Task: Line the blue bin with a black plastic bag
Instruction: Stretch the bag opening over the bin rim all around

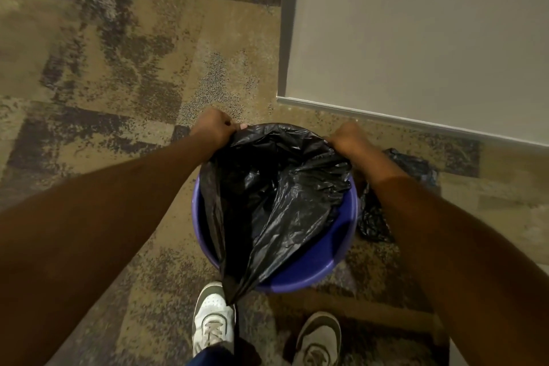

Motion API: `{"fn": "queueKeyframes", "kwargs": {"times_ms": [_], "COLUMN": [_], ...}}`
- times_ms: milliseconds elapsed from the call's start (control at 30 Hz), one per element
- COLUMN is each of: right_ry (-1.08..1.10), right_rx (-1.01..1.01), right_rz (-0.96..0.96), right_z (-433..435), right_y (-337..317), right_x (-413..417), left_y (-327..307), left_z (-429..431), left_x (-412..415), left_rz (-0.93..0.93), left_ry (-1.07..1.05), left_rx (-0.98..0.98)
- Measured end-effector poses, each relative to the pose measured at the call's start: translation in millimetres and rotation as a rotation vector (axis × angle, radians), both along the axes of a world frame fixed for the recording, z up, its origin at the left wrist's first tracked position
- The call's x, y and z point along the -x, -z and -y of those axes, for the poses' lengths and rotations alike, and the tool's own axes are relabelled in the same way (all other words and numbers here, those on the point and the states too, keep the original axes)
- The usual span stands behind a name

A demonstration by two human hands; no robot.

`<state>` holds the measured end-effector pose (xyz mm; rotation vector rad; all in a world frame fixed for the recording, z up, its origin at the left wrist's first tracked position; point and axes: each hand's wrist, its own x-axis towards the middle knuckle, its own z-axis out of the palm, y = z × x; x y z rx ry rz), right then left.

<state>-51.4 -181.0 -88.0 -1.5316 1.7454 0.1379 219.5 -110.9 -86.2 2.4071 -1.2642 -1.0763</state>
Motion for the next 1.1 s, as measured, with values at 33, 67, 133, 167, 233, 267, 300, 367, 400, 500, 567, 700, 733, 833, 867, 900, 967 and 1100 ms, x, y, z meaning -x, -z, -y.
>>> {"fn": "queueKeyframes", "kwargs": {"times_ms": [33,67,133,167,233,267,300,367,400,500,567,700,733,833,867,900,967,1100], "right_ry": [0.033,0.082,0.158,0.175,0.208,0.232,0.243,0.253,0.265,0.249,0.177,0.352,0.413,0.388,0.332,0.267,0.167,0.175], "right_rx": [0.009,0.033,0.161,0.25,0.38,0.391,0.377,0.323,0.295,0.195,0.165,0.239,0.251,0.191,0.192,0.215,0.273,0.33], "right_rz": [0.046,0.094,0.149,0.131,0.08,0.069,0.046,-0.056,-0.085,-0.085,-0.099,-0.053,-0.043,-0.118,-0.182,-0.258,-0.393,-0.421], "right_z": [-4,-8,-23,-33,-57,-69,-80,-98,-105,-119,-121,-110,-107,-107,-110,-112,-117,-126], "right_y": [-2,-8,-20,-26,-38,-43,-47,-51,-53,-54,-53,-63,-65,-64,-62,-59,-52,-50], "right_x": [3,6,14,17,20,18,15,8,5,-3,-2,-3,-9,-35,-43,-49,-55,-42], "left_y": [-5,-11,-21,-26,-35,-39,-43,-49,-49,-45,-42,-40,-39,-33,-31,-28,-25,-23], "left_z": [-3,-7,-21,-31,-57,-70,-83,-103,-110,-119,-122,-127,-128,-133,-134,-135,-137,-141], "left_x": [1,2,4,5,13,20,27,40,42,40,36,28,26,20,19,19,18,14], "left_rz": [0.012,0.029,0.067,0.097,0.232,0.324,0.393,0.419,0.402,0.345,0.285,0.048,-0.014,-0.108,-0.115,-0.116,-0.116,-0.179], "left_ry": [-0.022,-0.052,-0.133,-0.176,-0.24,-0.243,-0.229,-0.218,-0.229,-0.245,-0.262,-0.42,-0.472,-0.612,-0.651,-0.68,-0.702,-0.748], "left_rx": [0.009,0.016,0.038,0.049,0.043,0.032,0.015,-0.04,-0.069,-0.091,-0.043,0.103,0.121,0.151,0.158,0.164,0.171,0.196]}}
